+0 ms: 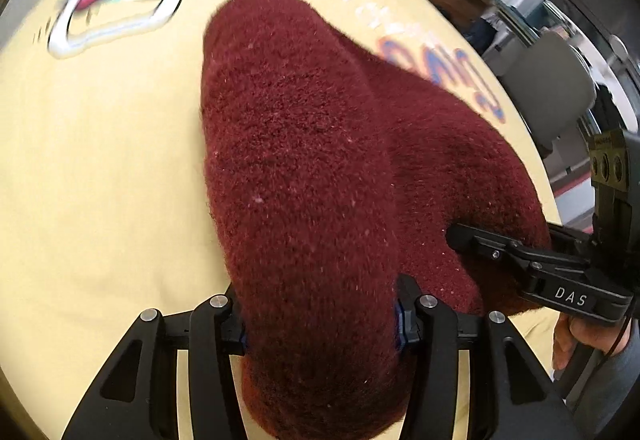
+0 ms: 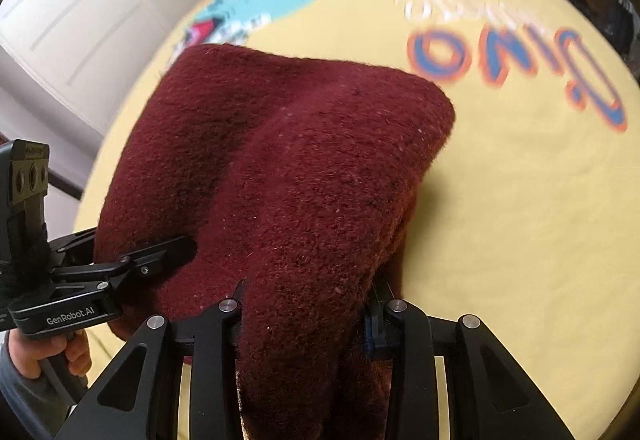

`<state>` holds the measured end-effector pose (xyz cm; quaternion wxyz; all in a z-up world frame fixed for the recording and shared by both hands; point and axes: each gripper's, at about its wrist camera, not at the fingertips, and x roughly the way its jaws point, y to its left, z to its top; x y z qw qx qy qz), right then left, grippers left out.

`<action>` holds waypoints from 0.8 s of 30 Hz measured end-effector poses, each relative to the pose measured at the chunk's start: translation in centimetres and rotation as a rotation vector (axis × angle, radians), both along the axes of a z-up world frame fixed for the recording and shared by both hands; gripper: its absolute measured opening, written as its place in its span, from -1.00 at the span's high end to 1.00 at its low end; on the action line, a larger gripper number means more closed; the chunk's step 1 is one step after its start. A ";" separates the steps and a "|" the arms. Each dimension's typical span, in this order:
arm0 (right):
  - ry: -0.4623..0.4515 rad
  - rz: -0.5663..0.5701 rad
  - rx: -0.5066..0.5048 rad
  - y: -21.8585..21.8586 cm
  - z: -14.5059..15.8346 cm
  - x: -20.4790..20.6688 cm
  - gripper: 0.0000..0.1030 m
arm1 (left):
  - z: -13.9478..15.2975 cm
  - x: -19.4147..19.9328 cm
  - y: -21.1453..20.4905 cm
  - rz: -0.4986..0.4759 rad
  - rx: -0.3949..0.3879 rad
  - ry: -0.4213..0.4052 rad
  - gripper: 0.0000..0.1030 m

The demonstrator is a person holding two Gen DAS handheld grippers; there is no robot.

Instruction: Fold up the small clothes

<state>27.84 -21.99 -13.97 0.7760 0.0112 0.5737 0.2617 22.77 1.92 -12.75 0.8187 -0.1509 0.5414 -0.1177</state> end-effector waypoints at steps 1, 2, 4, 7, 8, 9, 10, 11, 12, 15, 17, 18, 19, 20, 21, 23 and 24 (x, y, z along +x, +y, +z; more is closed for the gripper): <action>0.005 -0.005 -0.002 0.3 -0.3 0.1 0.28 | -0.2 0.2 0.2 0.006 -0.008 0.003 0.05; 0.012 -0.013 -0.003 0.3 -0.6 0.1 0.23 | -0.4 0.2 0.4 0.009 -0.010 0.002 -0.04; 0.026 -0.022 -0.001 0.3 -0.6 0.5 0.14 | -0.4 0.3 0.5 0.015 0.011 0.003 -0.22; 0.035 -0.032 -0.015 -0.3 -1.1 1.6 -0.10 | -0.1 0.5 1.5 0.036 0.026 0.027 -0.40; 0.035 -0.035 -0.019 -0.4 -1.0 1.8 -0.21 | -0.1 0.5 1.8 0.047 0.039 0.034 -0.55; 0.034 -0.038 -0.021 -0.5 -0.8 2.2 -0.34 | 0.2 0.5 1.9 0.056 0.061 0.035 -0.61; 0.033 -0.041 -0.019 -0.6 -0.6 2.8 -0.37 | 0.4 0.6 1.5 0.057 0.069 0.030 -0.61; 0.033 -0.042 -0.016 -1.3 0.0 1.7 -0.41 | 0.8 0.4 1.6 0.059 0.072 0.024 -0.66; 0.031 -0.046 -0.019 -1.6 0.1 1.7 -0.46 | 1.1 0.3 1.8 0.064 0.084 0.024 -0.84; 0.005 -0.055 -0.056 -2.1 0.7 1.8 -0.55 | 1.6 -0.1 0.7 0.076 0.129 0.014 -0.98; -0.017 -0.060 -0.071 -2.3 1.4 1.8 -0.58 | 1.9 -0.5 0.7 0.081 0.151 0.015 -0.98; -0.025 -0.061 -0.074 -2.6 1.7 1.7 -0.60 | 1.9 -0.6 0.4 0.082 0.158 0.015 -0.98; -0.032 -0.062 -0.074 -2.9 2.1 1.6 -0.61 | 2.1 -0.8 0.3 0.082 0.172 0.011 -0.98; -0.036 -0.064 -0.072 -3.3 2.4 1.3 -0.63 | 2.3 -0.9 0.1 0.081 0.189 0.004 -0.98; -0.039 -0.068 -0.067 -3.5 2.6 1.3 -0.64 | 2.3 -0.7 -0.5 0.078 0.202 -0.001 -0.98; -0.046 -0.080 -0.060 -3.9 2.7 1.2 -0.67 | 2.2 -0.4 -1.3 0.073 0.222 -0.016 -0.98; -0.048 -0.085 -0.060 -3.9 2.6 1.3 -0.71 | 2.2 -0.3 -1.1 0.075 0.228 -0.017 -0.98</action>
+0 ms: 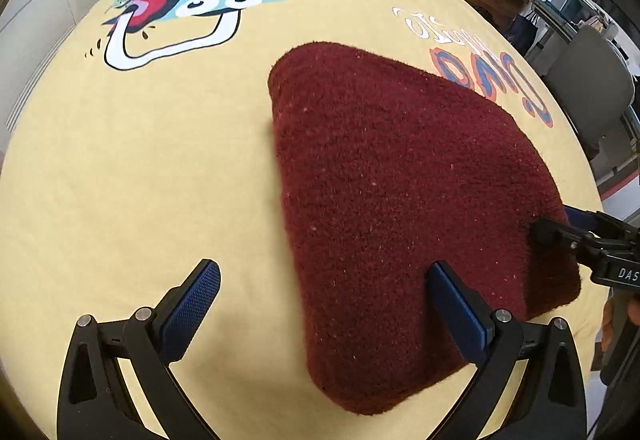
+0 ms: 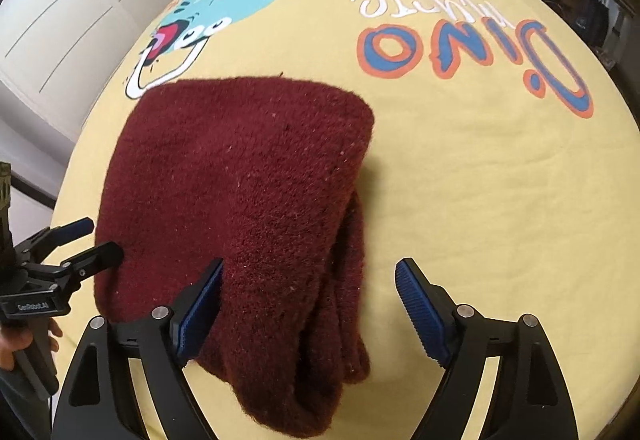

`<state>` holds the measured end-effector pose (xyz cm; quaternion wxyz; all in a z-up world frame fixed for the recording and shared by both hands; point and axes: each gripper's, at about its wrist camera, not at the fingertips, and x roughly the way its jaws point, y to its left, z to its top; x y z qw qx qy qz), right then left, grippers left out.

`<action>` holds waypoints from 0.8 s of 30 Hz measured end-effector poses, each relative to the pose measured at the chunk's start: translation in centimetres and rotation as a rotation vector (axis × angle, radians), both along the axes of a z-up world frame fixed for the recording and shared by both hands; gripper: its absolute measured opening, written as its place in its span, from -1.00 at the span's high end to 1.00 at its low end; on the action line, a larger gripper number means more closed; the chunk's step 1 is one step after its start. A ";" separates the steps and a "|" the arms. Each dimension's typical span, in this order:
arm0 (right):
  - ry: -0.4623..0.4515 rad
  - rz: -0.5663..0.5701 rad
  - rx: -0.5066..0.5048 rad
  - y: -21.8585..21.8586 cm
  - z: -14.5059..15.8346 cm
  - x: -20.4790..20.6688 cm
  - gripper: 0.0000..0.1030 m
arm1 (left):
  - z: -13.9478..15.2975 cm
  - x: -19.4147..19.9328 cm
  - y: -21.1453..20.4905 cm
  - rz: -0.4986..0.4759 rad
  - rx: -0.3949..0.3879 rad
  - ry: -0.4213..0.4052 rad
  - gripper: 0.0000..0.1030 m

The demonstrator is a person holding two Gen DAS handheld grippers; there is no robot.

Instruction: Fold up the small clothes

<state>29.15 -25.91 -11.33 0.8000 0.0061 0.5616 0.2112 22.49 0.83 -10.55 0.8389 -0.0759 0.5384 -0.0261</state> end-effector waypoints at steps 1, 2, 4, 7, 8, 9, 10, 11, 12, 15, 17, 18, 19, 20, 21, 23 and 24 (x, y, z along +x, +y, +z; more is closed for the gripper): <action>0.000 -0.005 -0.009 0.0 -0.3 0.1 -0.75 | -0.4 0.2 -0.1 0.006 0.005 0.006 -0.98; 0.002 -0.008 -0.021 -0.1 -0.7 0.2 -0.82 | -0.9 0.5 -0.2 0.011 0.003 0.017 -0.98; 0.008 -0.015 -0.043 -0.7 -1.6 0.0 -0.90 | -1.8 1.7 -0.9 0.017 0.004 0.032 -0.99; 0.003 -0.017 -0.069 -1.2 -3.1 0.0 -0.96 | -3.7 1.8 -1.0 0.019 -0.002 0.043 -0.99; -0.001 -0.019 -0.064 -1.2 -3.5 0.1 -0.98 | -3.8 1.5 -0.7 0.025 -0.013 0.041 -0.99; -0.002 -0.024 -0.052 -1.5 -3.8 0.0 -0.98 | -4.0 1.2 -0.6 0.030 -0.022 0.029 -0.99; -0.006 -0.034 -0.039 -1.8 -4.0 0.0 -0.98 | -4.2 1.0 -0.7 0.024 -0.012 0.005 -0.99; -0.012 -0.044 -0.025 -2.1 -4.2 -0.1 -0.98 | -4.2 0.9 -0.9 0.017 -0.002 -0.009 -0.99; -0.015 -0.048 -0.017 -2.3 -4.3 -0.2 -0.98 | -4.3 0.8 -1.0 0.012 0.010 -0.019 -1.00; -0.030 -0.052 -0.017 -2.4 -4.5 -0.4 -0.98 | -4.5 0.8 -0.9 0.022 -0.004 -0.019 -0.99; -0.036 -0.055 -0.020 -2.4 -4.4 -0.5 -0.98 | -4.4 0.8 -0.8 0.021 0.000 -0.019 -0.99; -0.037 -0.059 -0.023 -2.3 -4.3 -0.5 -0.98 | -4.2 0.7 -0.9 0.019 0.005 -0.023 -0.99; -0.043 -0.059 -0.028 -2.2 -4.0 -0.7 -0.98 | -4.0 0.6 -0.9 0.021 0.008 -0.025 -0.99; -0.051 -0.057 -0.036 -2.0 -3.7 -0.8 -0.98 | -3.7 0.4 -0.9 0.029 0.001 -0.025 -0.99; -0.059 -0.054 -0.044 -1.9 -3.3 -1.0 -0.98 | -3.5 0.2 -0.8 0.036 -0.009 -0.023 -0.99; -0.078 -0.045 -0.066 -1.6 -2.3 -1.5 -0.98 | -2.6 -0.1 -0.6 0.044 -0.032 -0.024 -0.98; -0.089 -0.043 -0.072 -1.6 -1.7 -1.7 -0.98 | -2.0 -0.3 -0.5 0.046 -0.032 -0.030 -0.98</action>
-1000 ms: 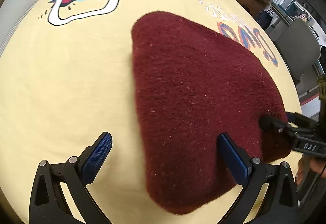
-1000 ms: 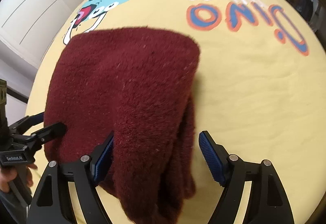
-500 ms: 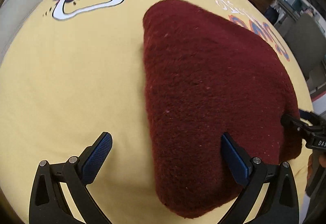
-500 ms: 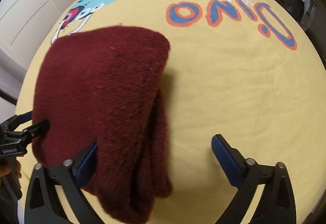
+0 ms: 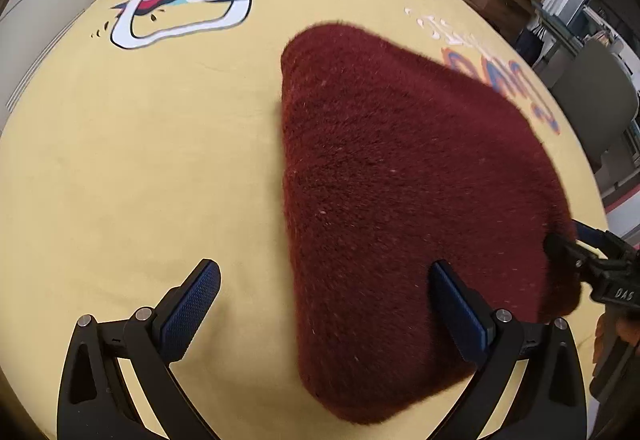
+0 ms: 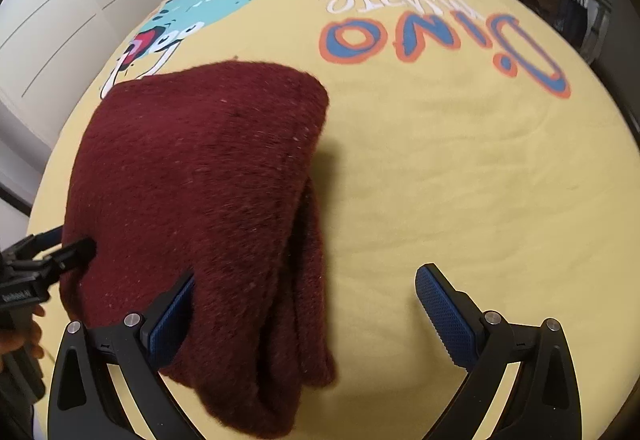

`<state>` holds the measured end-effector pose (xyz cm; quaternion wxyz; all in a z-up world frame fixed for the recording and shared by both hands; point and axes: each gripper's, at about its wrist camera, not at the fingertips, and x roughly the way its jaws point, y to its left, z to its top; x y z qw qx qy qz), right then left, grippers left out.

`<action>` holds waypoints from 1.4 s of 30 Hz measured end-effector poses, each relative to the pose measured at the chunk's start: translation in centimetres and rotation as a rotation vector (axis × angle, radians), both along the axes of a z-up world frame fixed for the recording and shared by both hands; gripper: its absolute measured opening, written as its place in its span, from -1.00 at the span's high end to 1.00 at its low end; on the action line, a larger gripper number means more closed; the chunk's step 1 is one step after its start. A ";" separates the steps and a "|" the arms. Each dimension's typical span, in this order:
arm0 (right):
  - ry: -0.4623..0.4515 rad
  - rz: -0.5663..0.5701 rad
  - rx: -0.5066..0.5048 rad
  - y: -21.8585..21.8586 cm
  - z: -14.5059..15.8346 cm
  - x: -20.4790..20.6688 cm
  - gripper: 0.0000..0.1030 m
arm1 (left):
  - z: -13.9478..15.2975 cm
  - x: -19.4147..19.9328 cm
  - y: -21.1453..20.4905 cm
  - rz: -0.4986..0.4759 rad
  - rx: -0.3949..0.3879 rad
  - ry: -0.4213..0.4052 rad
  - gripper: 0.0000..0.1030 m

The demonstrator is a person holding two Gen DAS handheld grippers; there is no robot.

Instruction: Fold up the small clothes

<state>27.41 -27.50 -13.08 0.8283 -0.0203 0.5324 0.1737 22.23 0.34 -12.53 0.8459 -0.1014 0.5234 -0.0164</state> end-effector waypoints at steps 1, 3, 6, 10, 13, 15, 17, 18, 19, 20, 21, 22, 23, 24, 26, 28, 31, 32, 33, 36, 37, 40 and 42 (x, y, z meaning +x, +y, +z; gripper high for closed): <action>-0.011 0.002 -0.002 0.0 0.6 -0.3 -0.98 | 0.8 -0.4 0.0 0.001 0.003 -0.009 -0.98; -0.033 0.008 -0.008 -0.1 1.7 -1.0 -0.98 | 2.2 -1.1 0.1 0.003 -0.003 -0.025 -0.98; -0.073 0.015 -0.022 -0.4 4.0 -2.5 -0.98 | 4.4 -2.2 0.1 0.010 0.010 -0.048 -0.98; -0.112 0.013 -0.030 -1.0 6.7 -4.7 -0.98 | 7.1 -4.4 -0.3 0.016 0.047 -0.059 -0.98; -0.129 0.004 -0.022 -1.8 8.4 -6.6 -0.98 | 8.7 -6.3 -0.3 0.021 0.057 -0.078 -0.98; -0.138 0.001 -0.008 -2.5 9.4 -8.2 -0.98 | 9.4 -7.5 -0.3 0.032 0.083 -0.084 -0.98; -0.151 -0.010 -0.014 -3.1 10.0 -9.3 -0.98 | 9.9 -8.6 -0.4 0.051 0.117 -0.086 -0.98; -0.157 -0.018 -0.016 -3.4 10.3 -10.0 -0.98 | 9.9 -9.0 -0.5 0.054 0.123 -0.087 -0.98; -0.163 -0.028 -0.013 -3.8 10.6 -10.6 -0.98 | 10.0 -9.5 -0.6 0.056 0.125 -0.086 -0.98; -0.167 -0.037 -0.013 -4.2 10.8 -11.1 -0.98 | 10.0 -9.8 -0.6 0.057 0.123 -0.083 -0.98; -0.170 -0.045 -0.016 -4.5 10.9 -11.5 -0.98 | 10.1 -10.2 -0.6 0.057 0.121 -0.080 -0.98; -0.176 -0.053 -0.022 -4.9 11.1 -12.0 -0.98 | 10.0 -10.7 -0.8 0.055 0.121 -0.078 -0.98; -0.179 -0.058 -0.031 -5.1 11.2 -12.4 -0.98 | 10.0 -10.9 -0.9 0.052 0.123 -0.076 -0.98; -0.180 -0.062 -0.037 -5.3 11.3 -12.6 -0.98 | 9.9 -11.1 -1.0 0.051 0.128 -0.076 -0.98; -0.182 -0.065 -0.043 -5.7 11.4 -13.1 -0.98 | 9.8 -11.8 -1.3 0.047 0.137 -0.075 -0.98; -0.182 -0.064 -0.052 -5.8 11.5 -13.6 -0.98 | 9.7 -12.3 -1.4 0.037 0.134 -0.074 -0.98; -0.185 -0.058 -0.063 -5.9 11.7 -14.2 -0.98 | 9.6 -12.9 -1.4 0.040 0.140 -0.070 -0.98; -0.189 -0.058 -0.064 -6.0 11.7 -14.4 -0.98 | 9.5 -13.0 -1.4 0.039 0.141 -0.068 -0.98; -0.190 -0.059 -0.065 -6.0 11.8 -14.5 -0.98 | 9.4 -13.1 -1.3 0.039 0.144 -0.065 -0.98; -0.193 -0.060 -0.067 -6.0 12.0 -14.7 -0.98 | 9.3 -13.3 -1.0 0.047 0.152 -0.063 -0.98; -0.194 -0.060 -0.070 -6.0 12.0 -14.8 -0.98 | 9.3 -13.4 -0.9 0.051 0.152 -0.062 -0.98; -0.212 -0.059 -0.078 -5.9 12.4 -15.0 -0.98 | 9.5 -13.4 -0.7 0.057 0.160 -0.065 -0.98; -0.214 -0.057 -0.079 -5.8 12.5 -15.1 -0.98 | 9.5 -13.4 -0.6 0.054 0.157 -0.067 -0.98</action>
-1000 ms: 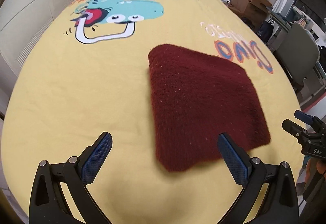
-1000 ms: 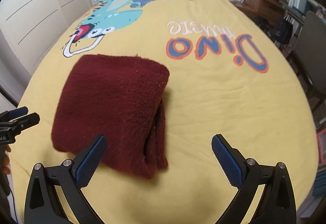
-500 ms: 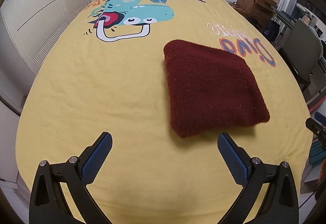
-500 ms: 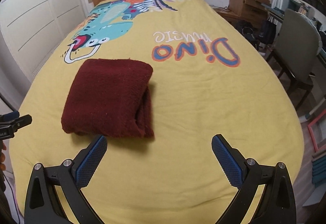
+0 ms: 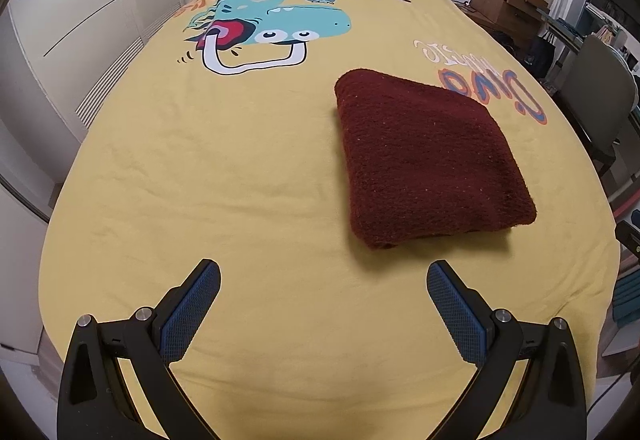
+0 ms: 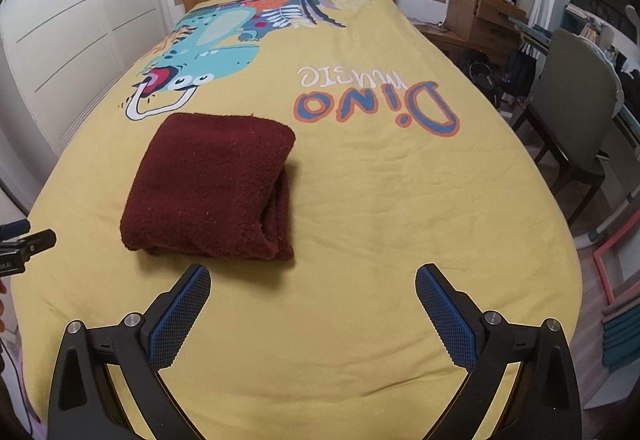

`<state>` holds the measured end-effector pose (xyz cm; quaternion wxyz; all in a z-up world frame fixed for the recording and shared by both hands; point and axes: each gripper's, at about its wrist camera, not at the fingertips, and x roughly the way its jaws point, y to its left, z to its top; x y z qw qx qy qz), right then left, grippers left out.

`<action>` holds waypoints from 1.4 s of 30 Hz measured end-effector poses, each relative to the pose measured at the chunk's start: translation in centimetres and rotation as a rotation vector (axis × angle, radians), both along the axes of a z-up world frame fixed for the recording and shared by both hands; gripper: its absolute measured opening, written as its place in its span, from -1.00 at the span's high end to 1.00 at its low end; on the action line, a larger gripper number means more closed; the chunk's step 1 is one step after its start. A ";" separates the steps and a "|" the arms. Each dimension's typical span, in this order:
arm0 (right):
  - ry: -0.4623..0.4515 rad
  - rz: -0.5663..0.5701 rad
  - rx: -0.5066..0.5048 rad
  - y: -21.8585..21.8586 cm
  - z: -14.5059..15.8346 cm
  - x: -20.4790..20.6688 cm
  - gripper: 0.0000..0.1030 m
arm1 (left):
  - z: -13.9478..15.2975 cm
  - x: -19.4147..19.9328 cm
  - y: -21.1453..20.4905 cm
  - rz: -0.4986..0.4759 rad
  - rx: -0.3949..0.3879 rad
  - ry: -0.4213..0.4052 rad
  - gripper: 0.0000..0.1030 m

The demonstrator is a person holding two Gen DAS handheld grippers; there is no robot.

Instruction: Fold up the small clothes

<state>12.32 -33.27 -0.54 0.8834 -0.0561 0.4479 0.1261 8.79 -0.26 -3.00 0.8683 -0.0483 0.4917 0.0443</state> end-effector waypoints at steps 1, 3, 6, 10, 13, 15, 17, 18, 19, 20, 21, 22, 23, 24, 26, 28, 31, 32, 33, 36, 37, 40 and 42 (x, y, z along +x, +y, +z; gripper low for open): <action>-0.001 0.001 0.000 0.0 0.0 0.0 -0.98 | 0.1 0.0 0.0 0.000 -0.002 -0.001 -0.98; -0.002 0.004 -0.003 0.0 0.1 -0.1 -0.98 | 0.1 0.0 0.0 -0.001 0.005 -0.002 -0.98; -0.001 0.006 -0.005 0.0 0.2 -0.2 -0.98 | 0.2 0.0 -0.1 -0.006 0.023 -0.003 -0.98; 0.005 0.004 0.003 -0.2 0.3 0.0 -0.98 | 0.3 0.0 -0.1 -0.005 0.024 -0.005 -0.98; 0.009 0.004 -0.004 -0.2 0.3 0.0 -0.98 | 0.3 0.0 -0.2 -0.009 0.029 -0.002 -0.98; 0.013 0.006 -0.007 -0.1 0.2 0.1 -0.98 | 0.3 0.0 -0.2 -0.011 0.032 -0.003 -0.98; 0.016 0.006 -0.007 -0.1 0.2 0.2 -0.98 | 0.3 0.0 -0.4 -0.015 0.032 -0.003 -0.98; 0.017 0.006 -0.006 -0.1 0.1 0.2 -0.98 | 0.3 0.0 -0.4 -0.017 0.031 -0.003 -0.98; 0.019 0.006 -0.006 -0.1 0.1 0.2 -0.98 | 0.4 0.0 -0.5 -0.018 0.029 -0.001 -0.98; 0.020 0.006 -0.008 -0.1 0.0 0.2 -0.98 | 0.4 0.1 -0.5 -0.020 0.029 0.000 -0.98; 0.021 0.007 -0.009 -0.1 0.0 0.3 -0.98 | 0.4 0.1 -0.6 -0.022 0.029 0.000 -0.98; 0.023 0.008 -0.010 -0.1 -0.1 0.2 -0.98 | 0.4 0.1 -0.6 -0.021 0.028 0.000 -0.98; 0.025 0.009 -0.010 -0.1 -0.1 0.2 -0.98 | 0.4 0.1 -0.6 -0.019 0.023 -0.001 -0.98; 0.026 0.009 -0.011 0.0 -0.1 0.2 -0.98 | 0.4 0.1 -0.6 -0.019 0.019 -0.001 -0.98; 0.027 0.010 -0.011 0.0 -0.1 0.2 -0.98 | 0.3 0.1 -0.7 -0.022 0.021 0.001 -0.98; 0.031 0.011 -0.014 0.1 -0.2 0.2 -0.98 | 0.2 0.2 -0.9 -0.022 0.031 0.002 -0.98; 0.035 0.014 -0.016 0.2 -0.2 0.3 -0.98 | 0.1 0.2 -0.8 -0.025 0.019 0.005 -0.98; 0.036 0.015 -0.017 0.2 -0.2 0.3 -0.98 | 0.1 0.2 -0.9 -0.026 0.016 0.006 -0.98; 0.037 0.016 -0.017 0.2 -0.3 0.3 -0.98 | 0.1 0.2 -0.9 -0.027 0.017 0.007 -0.98; 0.039 0.018 -0.018 0.3 -0.3 0.2 -0.98 | 0.1 0.2 -1.1 -0.028 0.027 0.008 -0.98; 0.040 0.020 -0.018 0.3 -0.3 0.2 -0.98 | 0.1 0.2 -1.1 -0.029 0.026 0.008 -0.98; 0.041 0.019 -0.020 0.4 -0.4 0.2 -0.98 | 0.1 0.2 -1.0 -0.025 0.023 0.007 -0.98; 0.044 0.020 -0.019 0.4 -0.4 0.2 -0.98 | 0.2 0.1 -1.0 -0.024 0.017 0.005 -0.98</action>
